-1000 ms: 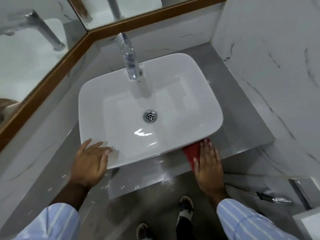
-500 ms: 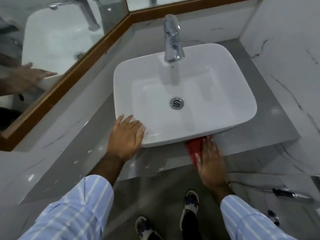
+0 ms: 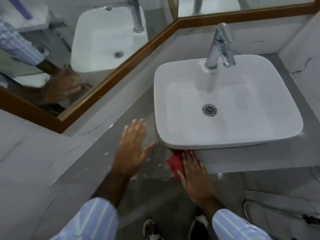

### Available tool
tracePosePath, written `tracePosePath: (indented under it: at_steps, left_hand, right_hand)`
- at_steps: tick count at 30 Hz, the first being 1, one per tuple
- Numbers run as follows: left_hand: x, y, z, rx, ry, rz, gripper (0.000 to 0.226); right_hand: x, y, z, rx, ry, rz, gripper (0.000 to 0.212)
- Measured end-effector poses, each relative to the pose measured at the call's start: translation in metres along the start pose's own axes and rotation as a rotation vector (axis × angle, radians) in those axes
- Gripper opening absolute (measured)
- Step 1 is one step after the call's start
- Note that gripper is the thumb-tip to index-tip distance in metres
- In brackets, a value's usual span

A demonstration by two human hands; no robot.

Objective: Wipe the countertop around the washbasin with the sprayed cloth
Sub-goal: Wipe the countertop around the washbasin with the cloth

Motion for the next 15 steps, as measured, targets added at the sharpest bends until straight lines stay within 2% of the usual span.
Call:
tracePosePath:
  at_steps: [4, 8, 11, 13, 15]
  left_hand:
    - [-0.056, -0.101, 0.091, -0.249, 0.201, -0.138, 0.079]
    - [-0.114, -0.186, 0.151, -0.438, 0.336, -0.352, 0.085]
    - [-0.138, -0.227, 0.160, -0.575, 0.297, -0.407, 0.094]
    - [-0.142, -0.232, 0.155, -0.566, 0.273, -0.483, 0.098]
    - [-0.145, -0.225, 0.150, -0.477, 0.350, -0.612, 0.096]
  right_hand:
    - [-0.002, -0.009, -0.002, -0.013, -0.002, 0.039, 0.067]
    - [-0.004, -0.044, -0.025, -0.176, -0.025, 0.072, 0.068]
    - [-0.007, -0.082, -0.057, -0.234, -0.056, 0.051, 0.068]
    - [-0.013, -0.095, -0.075, -0.270, -0.084, 0.054, 0.069]
    - [-0.016, -0.096, -0.084, -0.291, -0.093, 0.043, 0.071]
Point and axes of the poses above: each hand's wrist, its own z-axis away from the middle knuckle, its own x-axis out of the palm, y = z × x, the point moved 1 cm from there along -z, towards the middle knuckle, and after that the axes turned 8 degrees about z, right-handed, at the moved point
